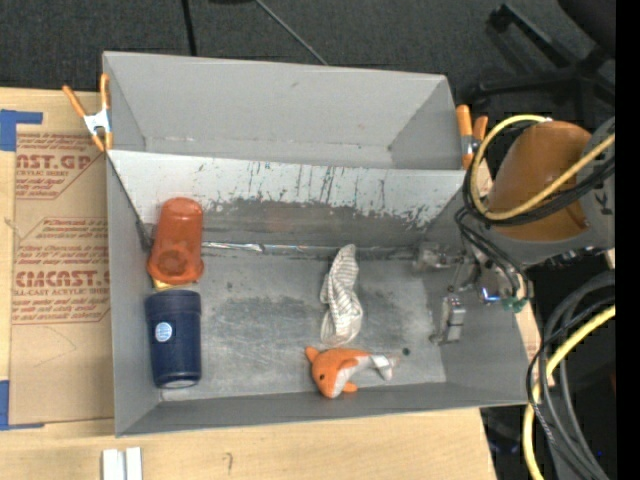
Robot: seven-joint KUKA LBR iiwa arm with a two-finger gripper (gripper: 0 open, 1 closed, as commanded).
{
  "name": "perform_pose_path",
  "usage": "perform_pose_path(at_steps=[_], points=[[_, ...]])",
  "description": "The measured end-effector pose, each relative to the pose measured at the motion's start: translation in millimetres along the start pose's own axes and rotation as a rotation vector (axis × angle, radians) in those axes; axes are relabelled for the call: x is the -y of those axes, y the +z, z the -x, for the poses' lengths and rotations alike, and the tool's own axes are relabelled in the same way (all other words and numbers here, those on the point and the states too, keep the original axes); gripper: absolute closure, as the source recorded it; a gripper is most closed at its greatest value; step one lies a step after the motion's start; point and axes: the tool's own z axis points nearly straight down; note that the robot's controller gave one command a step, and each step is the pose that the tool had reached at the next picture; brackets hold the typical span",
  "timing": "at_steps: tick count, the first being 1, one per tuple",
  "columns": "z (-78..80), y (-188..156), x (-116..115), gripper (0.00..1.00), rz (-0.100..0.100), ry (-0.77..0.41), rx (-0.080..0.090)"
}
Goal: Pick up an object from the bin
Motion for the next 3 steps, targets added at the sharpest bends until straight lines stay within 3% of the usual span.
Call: perform_pose_path(at_steps=[1, 2, 3], points=[[2.0, -4.5, -0.4, 0.0, -0.001, -0.002, 0.007], [-21.7, 48.6, -32.0, 0.0, -0.001, 0.049, 0.013], [-30.0, 68.2, -42.5, 0.0, 0.002, 0.051, 0.002]])
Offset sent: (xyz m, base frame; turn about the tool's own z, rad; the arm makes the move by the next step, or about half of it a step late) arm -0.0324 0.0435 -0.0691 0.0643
